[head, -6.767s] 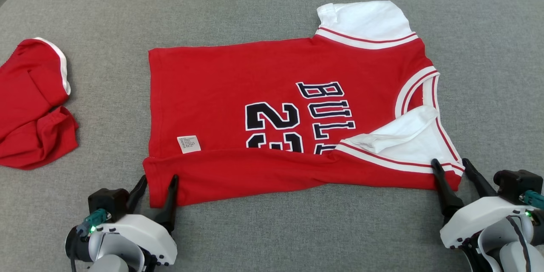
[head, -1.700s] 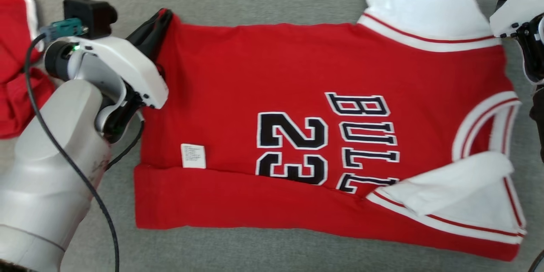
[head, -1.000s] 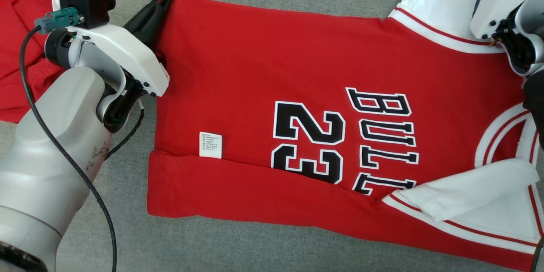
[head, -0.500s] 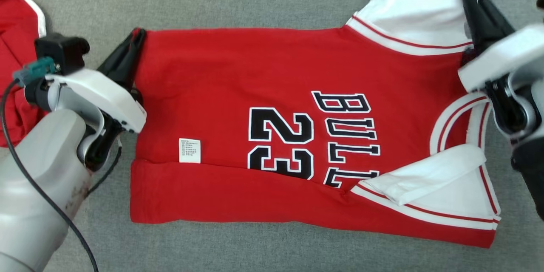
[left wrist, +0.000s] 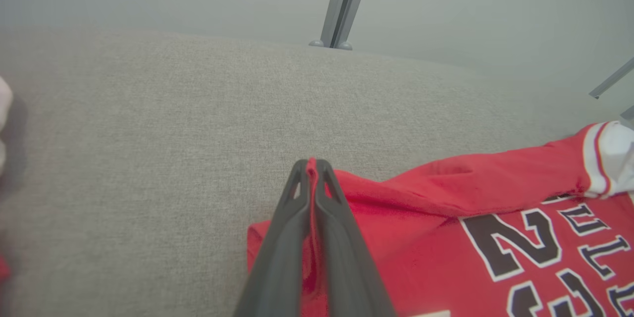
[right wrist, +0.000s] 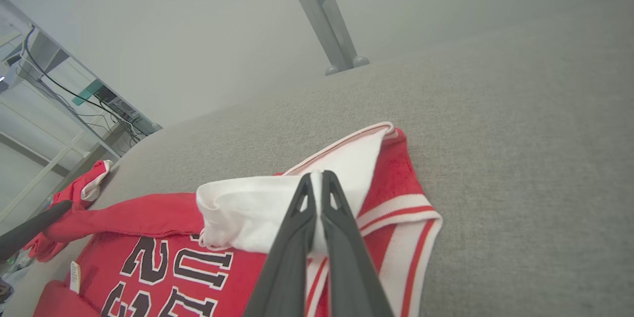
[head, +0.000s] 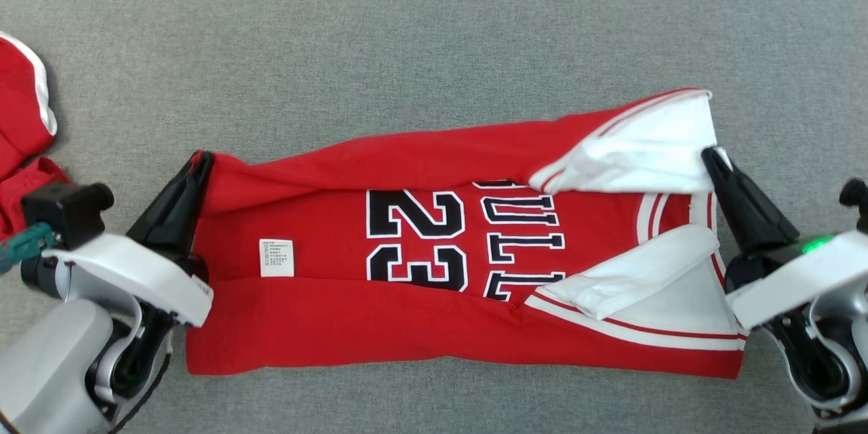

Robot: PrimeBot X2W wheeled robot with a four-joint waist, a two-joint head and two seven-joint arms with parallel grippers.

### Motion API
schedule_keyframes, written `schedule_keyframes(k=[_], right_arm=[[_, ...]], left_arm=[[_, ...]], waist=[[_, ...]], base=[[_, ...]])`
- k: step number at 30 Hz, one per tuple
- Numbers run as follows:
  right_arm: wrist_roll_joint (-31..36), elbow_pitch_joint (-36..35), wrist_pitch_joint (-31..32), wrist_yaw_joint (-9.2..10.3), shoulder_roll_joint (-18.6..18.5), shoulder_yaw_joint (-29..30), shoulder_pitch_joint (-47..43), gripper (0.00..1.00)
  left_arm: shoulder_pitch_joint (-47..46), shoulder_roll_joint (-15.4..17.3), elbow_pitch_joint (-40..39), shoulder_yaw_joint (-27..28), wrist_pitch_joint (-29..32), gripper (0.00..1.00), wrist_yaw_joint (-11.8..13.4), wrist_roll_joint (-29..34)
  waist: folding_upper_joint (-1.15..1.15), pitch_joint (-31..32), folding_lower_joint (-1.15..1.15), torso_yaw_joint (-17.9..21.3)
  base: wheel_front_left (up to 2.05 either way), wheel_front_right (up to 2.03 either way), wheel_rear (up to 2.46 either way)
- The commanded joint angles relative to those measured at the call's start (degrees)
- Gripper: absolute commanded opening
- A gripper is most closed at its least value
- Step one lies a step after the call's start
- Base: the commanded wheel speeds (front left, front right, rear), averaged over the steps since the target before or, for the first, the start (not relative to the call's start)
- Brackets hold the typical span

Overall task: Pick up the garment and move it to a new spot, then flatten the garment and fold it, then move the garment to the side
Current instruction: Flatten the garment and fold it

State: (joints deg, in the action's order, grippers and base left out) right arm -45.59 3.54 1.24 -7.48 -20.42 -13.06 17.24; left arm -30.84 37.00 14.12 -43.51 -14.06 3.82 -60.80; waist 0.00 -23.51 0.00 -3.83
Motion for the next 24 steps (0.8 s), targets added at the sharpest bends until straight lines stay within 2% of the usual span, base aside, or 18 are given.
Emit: schedule_keyframes(k=[1, 4, 8, 13, 14, 15, 16, 18, 22, 24], right_arm=[[0.24, -0.94, 0.4, -0.04, 0.19, 0.68, -1.18, 0.0], [1.93, -5.72, 3.59, -0.04, 2.3, 3.84, -6.8, 0.0], [3.17, -9.57, 6.91, -0.04, 4.63, 6.54, -11.82, 0.0], [4.13, -12.24, 10.41, -0.04, 8.18, 8.74, -16.72, 0.0], [4.5, -12.56, 10.89, -0.04, 8.65, 8.7, -17.28, 0.07], [4.38, -12.6, 11.28, -0.04, 9.25, 8.83, -17.65, 0.38], [3.76, -12.33, 11.95, -0.04, 10.11, 8.75, -18.21, 0.98], [4.62, -11.95, 11.63, -0.04, 10.15, 9.88, -18.74, 1.0], [5.93, -11.54, 8.34, -0.04, 12.2, 12.53, -18.51, 1.0], [6.86, -11.48, 5.71, -0.04, 13.1, 14.33, -17.5, 1.0]], left_arm=[[0.87, 0.8, -0.95, 0.44, 0.16, 0.0, 0.73, -0.51], [4.92, 3.4, -7.05, 1.1, 0.62, 0.0, 3.28, -1.93], [7.56, 4.6, -10.18, 0.93, 1.69, 0.0, 4.39, -3.22], [9.29, 4.54, -9.8, 0.88, 2.24, 0.0, 5.32, -4.43], [9.67, 4.08, -9.31, 0.6, 2.9, 0.0, 5.28, -5.28], [9.78, 4.03, -8.88, 0.3, 3.18, 0.38, 5.32, -5.12], [9.71, 3.83, -8.58, 0.8, 2.73, 1.0, 5.63, -5.17], [10.32, 3.55, -8.01, 0.54, 2.82, 1.0, 5.99, -5.21], [11.02, 2.41, -8.33, 3.45, 0.11, 1.0, 7.47, -4.04], [12.01, 1.79, -8.91, 5.67, -0.71, 1.0, 9.3, -2.22]], waist=[[0.0, 0.15, 0.0, 0.13], [0.0, 0.38, 0.0, -0.14], [0.0, 0.55, 0.0, -0.43], [0.0, 1.02, 0.0, -0.03], [0.0, 1.13, 0.0, 0.11], [0.0, 1.26, 0.0, 0.3], [0.0, 1.49, 0.0, 0.52], [0.0, 1.81, 0.0, 0.87], [0.0, 2.72, 0.0, 1.77], [0.0, 3.28, 0.0, 2.25]], base=[[0.0, 0.0, 0.0], [0.0, 0.0, 0.0], [0.0, 0.0, 0.0], [0.0, 0.0, 0.0], [0.0, 0.0, 0.0], [0.0, 0.0, 0.0], [0.0, 0.0, 0.0], [0.0, 0.0, 0.0], [0.0, 0.0, 0.0], [0.0, 0.0, 0.0]])
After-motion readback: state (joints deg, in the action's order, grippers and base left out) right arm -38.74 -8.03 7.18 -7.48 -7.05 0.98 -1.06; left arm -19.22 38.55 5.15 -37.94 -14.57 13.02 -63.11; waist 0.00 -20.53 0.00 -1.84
